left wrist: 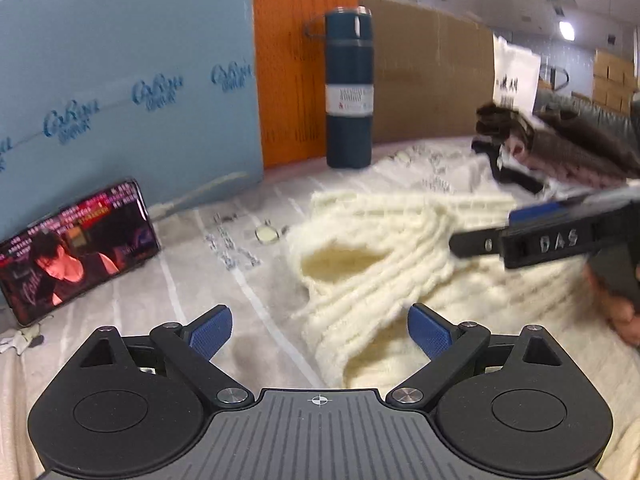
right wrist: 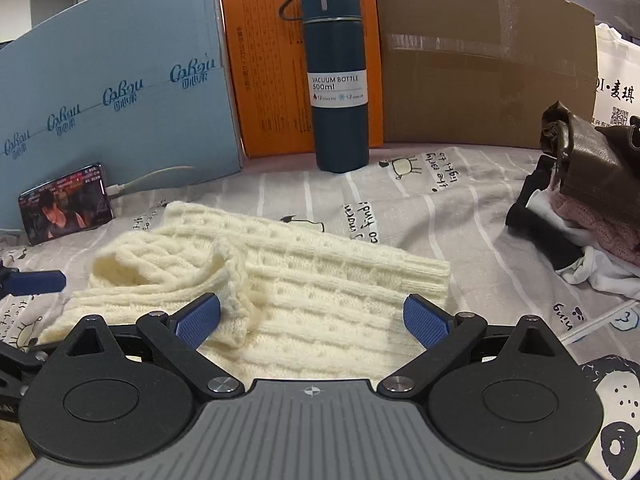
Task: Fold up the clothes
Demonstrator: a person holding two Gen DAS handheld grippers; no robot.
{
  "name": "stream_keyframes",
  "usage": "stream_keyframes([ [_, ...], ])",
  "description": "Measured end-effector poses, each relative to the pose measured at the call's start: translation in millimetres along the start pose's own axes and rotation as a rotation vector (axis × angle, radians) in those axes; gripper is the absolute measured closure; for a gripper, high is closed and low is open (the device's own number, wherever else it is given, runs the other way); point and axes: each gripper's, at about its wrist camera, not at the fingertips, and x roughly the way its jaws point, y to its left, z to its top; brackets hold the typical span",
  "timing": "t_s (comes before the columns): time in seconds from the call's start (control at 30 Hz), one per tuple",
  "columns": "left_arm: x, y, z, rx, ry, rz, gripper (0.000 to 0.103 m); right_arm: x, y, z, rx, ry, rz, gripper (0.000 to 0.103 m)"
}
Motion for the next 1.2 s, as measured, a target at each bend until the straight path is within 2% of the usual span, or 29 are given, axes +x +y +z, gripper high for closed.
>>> stream_keyframes([
  [0.07, -15, -1, 4, 0.016, -0.051, 0.001, 0.007, -5, -5, 0, 0.034, -0.029, 0.024, 0.004],
  [0.2, -70, -6, -1, 0.101, -0.205, -0.035, 0.007, -38, -17, 1, 0.122, -0.165, 0.111, 0.004],
  [0.3, -116, -8, -19, 0.182, -0.279, -0.063, 0.006, -72, -15, -5, 0.062, -0.263, 0.201, 0.002],
  [0.37, -141, -12, -35, 0.233, -0.283, -0.059, 0.005, -96, -10, -16, -0.024, -0.311, 0.267, 0.001],
  [0.47, -170, -23, -59, 0.295, -0.251, -0.07, 0.004, -131, -6, -43, -0.178, -0.334, 0.392, 0.0],
  [0.53, -182, -30, -71, 0.328, -0.22, -0.112, 0.004, -152, -5, -59, -0.266, -0.311, 0.443, 0.0],
  [0.63, -192, -44, -85, 0.38, -0.165, -0.186, 0.004, -176, -6, -75, -0.329, -0.245, 0.497, 0.0],
  [0.73, -191, -62, -97, 0.456, -0.123, -0.224, 0.004, -195, -8, -89, -0.368, -0.173, 0.548, 0.0],
  [0.83, -181, -78, -108, 0.544, -0.086, -0.153, 0.004, -204, -3, -108, -0.437, -0.099, 0.529, 0.0],
  [1.0, -175, -87, -117, 0.619, -0.111, -0.071, 0.004, -201, 1, -137, -0.545, 0.002, 0.404, 0.0],
  [1.13, -173, -89, -116, 0.64, -0.14, -0.046, 0.005, -196, -6, -139, -0.543, -0.008, 0.37, 0.001],
  [1.17, -172, -89, -116, 0.645, -0.144, -0.052, 0.008, -195, -8, -139, -0.54, -0.014, 0.367, 0.001],
  [1.2, -172, -89, -115, 0.648, -0.144, -0.063, 0.015, -194, -10, -138, -0.537, -0.019, 0.366, 0.004],
])
